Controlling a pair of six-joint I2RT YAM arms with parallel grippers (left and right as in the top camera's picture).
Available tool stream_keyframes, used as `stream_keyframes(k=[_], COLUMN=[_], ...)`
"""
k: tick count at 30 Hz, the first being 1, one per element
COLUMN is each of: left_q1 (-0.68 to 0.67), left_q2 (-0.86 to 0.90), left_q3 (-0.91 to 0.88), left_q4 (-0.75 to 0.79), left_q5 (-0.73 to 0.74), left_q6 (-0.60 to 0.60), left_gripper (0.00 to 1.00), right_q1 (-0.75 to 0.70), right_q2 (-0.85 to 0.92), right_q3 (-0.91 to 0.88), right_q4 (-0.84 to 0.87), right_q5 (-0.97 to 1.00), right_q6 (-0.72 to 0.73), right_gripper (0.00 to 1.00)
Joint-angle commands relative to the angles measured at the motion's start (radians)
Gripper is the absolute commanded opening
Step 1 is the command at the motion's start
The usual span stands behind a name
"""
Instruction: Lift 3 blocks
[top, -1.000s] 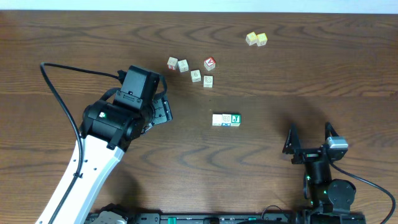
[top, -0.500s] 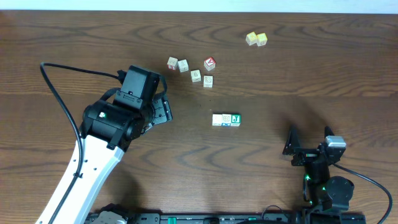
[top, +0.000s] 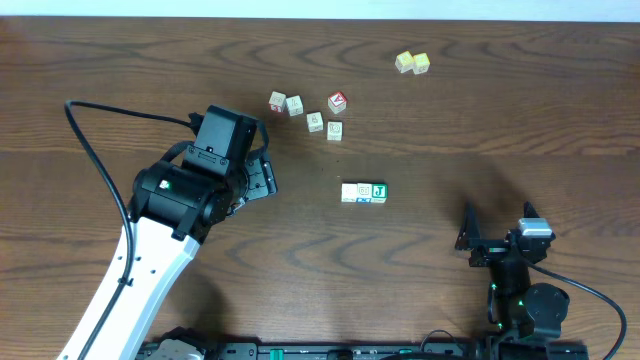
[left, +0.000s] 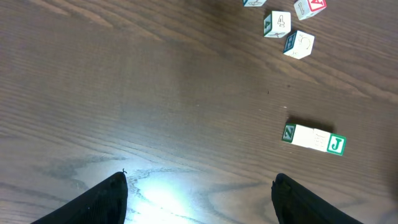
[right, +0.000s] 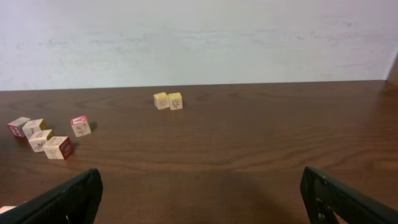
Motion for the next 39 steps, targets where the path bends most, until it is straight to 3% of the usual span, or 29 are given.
stream_keyframes(k=[1,39], left_q1=[0.003,0.003], left_q2=[0.003,0.003], left_q3=[0.013,0.013], left_q4=[-0.003,-0.055], left_q5=[-0.013,-0.013], left_q6=[0.010,0.027], left_gripper=[0.75,0.75], right_q1=[-0.008,-0.008], right_q2=[-0.008,-0.008], right_q3=[-0.001,-0.001], right_q4=[-0.006,-0.006], right_q5=[0.013,0.013], right_q6=[-0.019,-0.019], right_gripper=[0.99,0.99])
